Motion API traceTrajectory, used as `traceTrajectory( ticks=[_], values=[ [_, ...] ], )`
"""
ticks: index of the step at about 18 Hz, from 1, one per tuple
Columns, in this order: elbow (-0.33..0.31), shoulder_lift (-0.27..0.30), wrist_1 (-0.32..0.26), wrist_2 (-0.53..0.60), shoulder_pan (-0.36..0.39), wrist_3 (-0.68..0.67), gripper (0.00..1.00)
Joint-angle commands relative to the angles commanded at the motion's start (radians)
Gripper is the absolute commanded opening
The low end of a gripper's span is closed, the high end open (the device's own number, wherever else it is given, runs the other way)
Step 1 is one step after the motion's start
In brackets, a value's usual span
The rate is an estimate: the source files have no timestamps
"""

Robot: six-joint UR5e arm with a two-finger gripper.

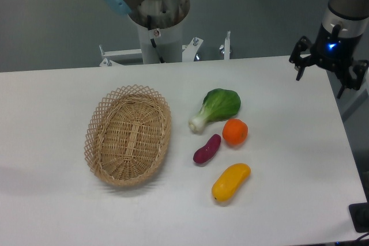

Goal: Pick up the mango from the table
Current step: 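Move the open gripper over the table toward the produce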

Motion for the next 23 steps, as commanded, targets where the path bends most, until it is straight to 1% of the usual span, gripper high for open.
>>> traceTrajectory(
  ticks=[1, 3, 6, 8, 11, 13, 15, 16, 18, 20, 23],
  values=[
    [-0.003, 0.000, 0.006, 0.000, 0.000, 0.000, 1.00],
    [-0.029, 0.008, 0.034, 0.000, 0.000, 0.000, 1.00],
    [-0.047, 0.009, 0.049, -0.003, 0.000, -0.002, 1.00],
    [-0.060, 0.011, 0.071, -0.006, -0.002, -0.008, 1.00],
    [-0.067, 0.008, 0.078, -0.008, -0.012, -0.072, 1.00],
    [-0.067, 0.002, 0.101, -0.008, -0.040, -0.093, 1.00],
    [-0.074, -0.011, 0.120, -0.006, -0.060, -0.152, 1.00],
    [-0.078, -0.017, 0.138, -0.006, -0.070, -0.184, 1.00],
    [-0.095, -0.026, 0.191, -0.005, -0.096, -0.245, 1.00],
    [-0.098, -0.046, 0.242, -0.005, -0.121, -0.300, 1.00],
    [-0.097, -0.084, 0.281, 0.005, -0.158, -0.325, 1.00]
  ],
)
